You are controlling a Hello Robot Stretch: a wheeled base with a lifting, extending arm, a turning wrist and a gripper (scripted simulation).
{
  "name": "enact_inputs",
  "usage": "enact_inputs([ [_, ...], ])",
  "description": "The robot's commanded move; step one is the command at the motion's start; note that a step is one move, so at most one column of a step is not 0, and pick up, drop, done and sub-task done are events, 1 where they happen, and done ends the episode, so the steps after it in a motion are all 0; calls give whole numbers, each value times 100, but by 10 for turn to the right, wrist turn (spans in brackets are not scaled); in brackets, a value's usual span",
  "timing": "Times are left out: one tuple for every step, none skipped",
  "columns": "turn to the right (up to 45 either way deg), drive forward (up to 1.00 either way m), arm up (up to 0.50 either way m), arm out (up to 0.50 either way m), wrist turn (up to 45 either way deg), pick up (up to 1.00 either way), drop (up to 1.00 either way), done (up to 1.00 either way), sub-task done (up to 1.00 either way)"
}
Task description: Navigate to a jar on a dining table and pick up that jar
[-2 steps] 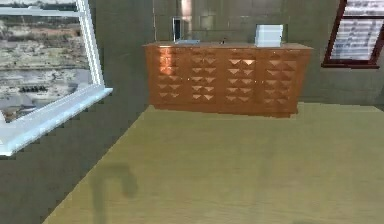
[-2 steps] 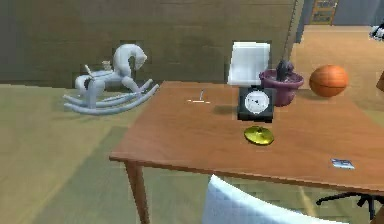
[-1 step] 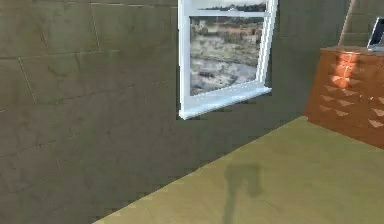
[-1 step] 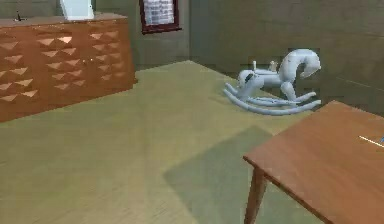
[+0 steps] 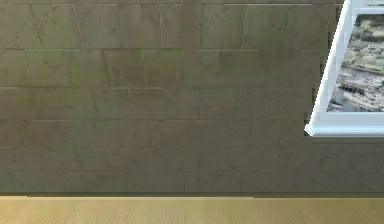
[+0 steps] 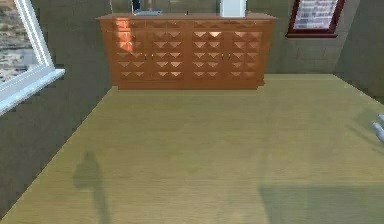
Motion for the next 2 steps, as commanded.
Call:
enact_inputs([
  [0,25,0,0,0,0,0,0,0],
  [450,0,0,0,0,0,0,0,0],
])
